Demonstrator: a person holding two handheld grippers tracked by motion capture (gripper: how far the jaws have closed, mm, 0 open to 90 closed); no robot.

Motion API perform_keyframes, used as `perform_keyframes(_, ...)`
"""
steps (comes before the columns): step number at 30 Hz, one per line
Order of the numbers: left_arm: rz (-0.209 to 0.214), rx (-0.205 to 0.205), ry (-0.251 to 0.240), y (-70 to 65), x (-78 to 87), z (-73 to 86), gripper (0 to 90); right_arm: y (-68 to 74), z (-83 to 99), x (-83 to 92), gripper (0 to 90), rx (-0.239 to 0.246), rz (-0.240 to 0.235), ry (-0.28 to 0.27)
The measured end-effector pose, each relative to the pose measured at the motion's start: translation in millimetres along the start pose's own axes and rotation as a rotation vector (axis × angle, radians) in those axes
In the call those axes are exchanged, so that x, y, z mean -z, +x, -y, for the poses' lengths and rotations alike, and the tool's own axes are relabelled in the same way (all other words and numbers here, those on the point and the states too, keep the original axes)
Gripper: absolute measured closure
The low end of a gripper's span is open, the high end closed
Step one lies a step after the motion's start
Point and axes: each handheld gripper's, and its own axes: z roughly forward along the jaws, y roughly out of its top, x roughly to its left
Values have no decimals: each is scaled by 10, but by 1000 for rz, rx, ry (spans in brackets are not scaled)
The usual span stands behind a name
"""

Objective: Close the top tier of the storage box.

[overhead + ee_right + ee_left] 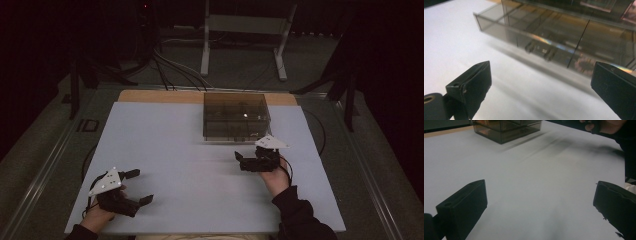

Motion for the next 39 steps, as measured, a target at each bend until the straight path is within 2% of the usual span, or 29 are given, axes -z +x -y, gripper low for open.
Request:
perform_keyframes(8, 4, 1, 1, -2, -1, 0, 0, -2, 84, -38, 34, -31, -9, 39)
perform_keyframes(11, 3, -1, 0, -1, 0, -1, 0, -2, 102, -53, 34, -28, -7, 50)
perform_keyframes(16, 5, 2, 1, 0, -3, 0, 0, -7, 140, -99, 36, -34, -17, 99)
perform_keyframes(22, 4, 0, 0, 0, 0, -1, 0, -3, 147, -113, 37, -35, -20, 113)
perform_keyframes(24, 5, 1, 0, 0, -1, -1, 0, -5, 148, -110, 77, -41, -21, 116)
perform_keyframes(29, 8, 1, 2, 1, -6, 0, 0, -17, 144, -100, 89, -49, -25, 117)
perform_keyframes(30, 9, 1, 2, 1, -6, 0, 0, -22, 143, -94, 155, -54, -19, 122)
perform_keyframes(34, 9, 1, 1, 1, -5, -1, 0, -24, 140, -95, 165, -59, -19, 133)
perform_keyframes(36, 8, 1, 1, 1, -6, -1, 0, -11, 140, -88, 230, -47, -15, 127)
perform_keyframes(37, 8, 1, 0, 2, -6, 0, 0, -11, 140, -88, 230, -47, -15, 127)
perform_keyframes(39, 9, 2, 0, 2, -6, 0, 0, -1, 134, -86, 276, -38, -33, 130)
